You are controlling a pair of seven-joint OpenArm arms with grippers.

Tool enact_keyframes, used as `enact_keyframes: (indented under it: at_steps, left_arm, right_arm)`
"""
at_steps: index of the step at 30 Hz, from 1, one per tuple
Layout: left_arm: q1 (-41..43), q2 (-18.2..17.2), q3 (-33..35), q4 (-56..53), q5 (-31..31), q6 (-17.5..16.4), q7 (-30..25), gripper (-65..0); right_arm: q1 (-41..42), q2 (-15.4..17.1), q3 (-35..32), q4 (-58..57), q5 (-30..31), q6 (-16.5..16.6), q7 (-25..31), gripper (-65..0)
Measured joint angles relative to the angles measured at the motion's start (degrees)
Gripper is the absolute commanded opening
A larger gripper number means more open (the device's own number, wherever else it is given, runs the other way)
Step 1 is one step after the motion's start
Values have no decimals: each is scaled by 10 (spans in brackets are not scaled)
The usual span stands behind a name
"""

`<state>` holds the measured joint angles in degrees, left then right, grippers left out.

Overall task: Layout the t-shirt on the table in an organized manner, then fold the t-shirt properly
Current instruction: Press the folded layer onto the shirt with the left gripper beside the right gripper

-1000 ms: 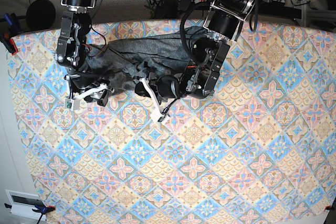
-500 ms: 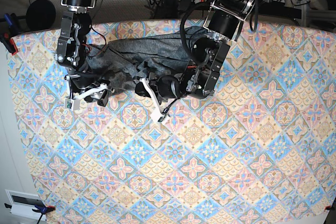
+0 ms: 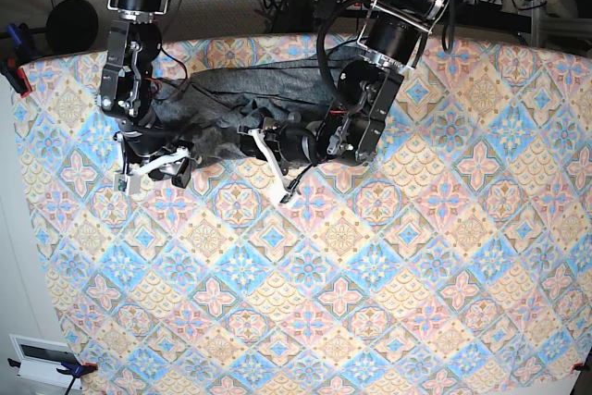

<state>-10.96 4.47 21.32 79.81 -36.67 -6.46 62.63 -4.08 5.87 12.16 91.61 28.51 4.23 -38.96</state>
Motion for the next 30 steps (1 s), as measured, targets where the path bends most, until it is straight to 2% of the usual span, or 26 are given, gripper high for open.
enact_keyframes:
  at_steps: [4,9,17,26,30]
  left_arm:
    - [1,5,-19,0,-4,-1,2,-560]
    - [3,0,-60,0,-40,0,-2,-560]
    - [4,-18,-65,0,-43,-2,0,-557]
    - [5,-20,-68,2,-43,0,0,-557]
    - [6,-17,-90,2,-43,0,0,-557]
  right_arm:
    - [0,0,0,0,0,0,0,-334]
    - [0,0,0,0,0,0,0,-334]
    - [0,0,2,30,0,0,1,-334]
    - [0,0,3,30,0,0,0,-334]
    - [0,0,3,30,1,0,0,-334]
